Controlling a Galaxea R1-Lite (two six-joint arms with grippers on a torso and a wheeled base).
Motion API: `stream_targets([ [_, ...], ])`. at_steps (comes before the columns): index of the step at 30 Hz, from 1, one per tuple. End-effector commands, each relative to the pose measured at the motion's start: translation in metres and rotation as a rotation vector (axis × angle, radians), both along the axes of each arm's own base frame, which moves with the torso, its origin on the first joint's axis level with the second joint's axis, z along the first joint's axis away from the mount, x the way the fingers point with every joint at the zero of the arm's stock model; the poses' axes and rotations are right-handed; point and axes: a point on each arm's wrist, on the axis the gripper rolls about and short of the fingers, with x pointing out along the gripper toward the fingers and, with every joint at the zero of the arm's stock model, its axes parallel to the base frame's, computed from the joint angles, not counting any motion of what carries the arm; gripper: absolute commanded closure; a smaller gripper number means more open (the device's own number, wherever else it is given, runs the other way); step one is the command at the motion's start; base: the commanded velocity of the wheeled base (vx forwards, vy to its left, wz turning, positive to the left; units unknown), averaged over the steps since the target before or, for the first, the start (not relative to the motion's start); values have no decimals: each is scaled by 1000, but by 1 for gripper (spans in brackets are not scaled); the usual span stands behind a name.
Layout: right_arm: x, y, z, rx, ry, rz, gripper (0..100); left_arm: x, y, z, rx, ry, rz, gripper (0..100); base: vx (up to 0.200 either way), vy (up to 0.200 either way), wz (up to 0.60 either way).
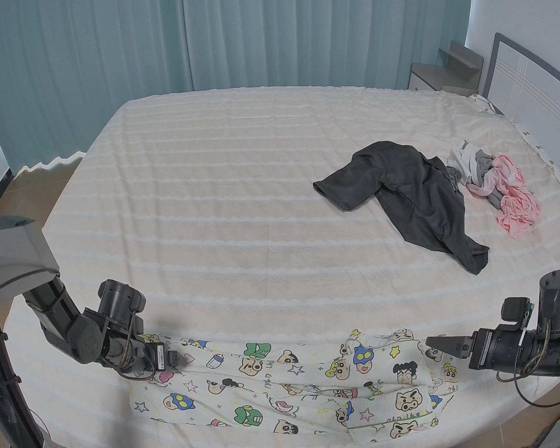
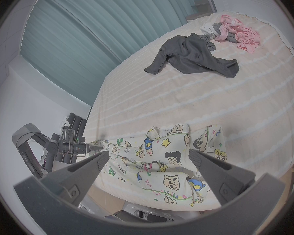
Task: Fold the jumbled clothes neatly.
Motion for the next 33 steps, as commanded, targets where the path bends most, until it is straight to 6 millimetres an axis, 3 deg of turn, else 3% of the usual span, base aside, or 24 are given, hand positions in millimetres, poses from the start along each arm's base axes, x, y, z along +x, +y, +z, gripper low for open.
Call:
stream_targets([
  [1,0,0,0,0,0,3,0,-12,-6,-12,16,61,-30,0,0,0,0],
  [6,0,0,0,0,-1,1,0,-16,-5,-13,21,73,-31,0,0,0,0],
  [7,0,0,0,0,-1,1,0,-16,-5,-13,20,68,-31,100,0,0,0],
  [20,0,0,0,1,-3,1,0,-16,-5,-12,16,53,-29,100,0,0,0],
  [33,-1,0,1,0,-5,2,0,-21,11,18,-7,-36,28,100,0,0,0],
])
